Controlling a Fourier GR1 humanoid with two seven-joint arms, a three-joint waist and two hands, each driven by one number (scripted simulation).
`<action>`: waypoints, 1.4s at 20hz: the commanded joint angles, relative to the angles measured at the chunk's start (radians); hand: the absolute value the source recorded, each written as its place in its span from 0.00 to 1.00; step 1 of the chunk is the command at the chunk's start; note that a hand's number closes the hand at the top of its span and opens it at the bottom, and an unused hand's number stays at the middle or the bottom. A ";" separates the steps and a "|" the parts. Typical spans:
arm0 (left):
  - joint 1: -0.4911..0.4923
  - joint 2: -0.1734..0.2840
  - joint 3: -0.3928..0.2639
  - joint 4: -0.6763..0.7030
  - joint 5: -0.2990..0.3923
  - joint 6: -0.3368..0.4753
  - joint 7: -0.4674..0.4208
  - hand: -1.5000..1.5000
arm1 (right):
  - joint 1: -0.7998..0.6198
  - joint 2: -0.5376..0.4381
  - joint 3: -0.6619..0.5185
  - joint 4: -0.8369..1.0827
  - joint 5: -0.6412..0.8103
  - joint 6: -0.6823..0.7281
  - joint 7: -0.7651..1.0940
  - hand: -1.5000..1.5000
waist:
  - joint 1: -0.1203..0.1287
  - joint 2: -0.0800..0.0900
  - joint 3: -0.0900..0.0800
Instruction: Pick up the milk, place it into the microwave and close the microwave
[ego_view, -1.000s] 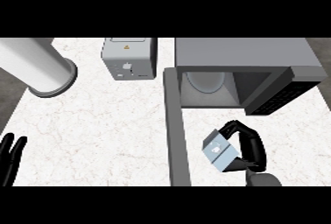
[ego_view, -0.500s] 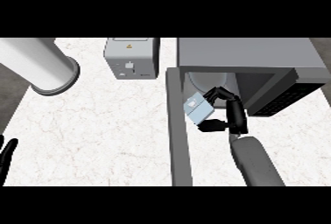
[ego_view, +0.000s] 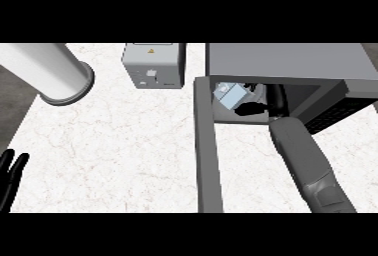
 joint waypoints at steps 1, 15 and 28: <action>0.049 0.008 0.027 0.017 0.031 -0.050 -0.057 0.00 | -0.074 -0.051 -0.066 0.166 0.006 -0.068 -0.066 1.00 | 0.026 0.007 0.000; -0.034 0.020 -0.021 0.035 -0.054 -0.023 0.012 0.00 | -0.287 -0.088 0.008 0.410 0.184 -0.318 -0.004 0.00 | 0.061 0.028 0.002; -0.023 0.011 -0.023 0.034 -0.089 -0.028 -0.019 0.00 | -0.330 -0.065 -0.022 0.446 0.167 -0.261 -0.017 0.00 | 0.052 0.024 0.002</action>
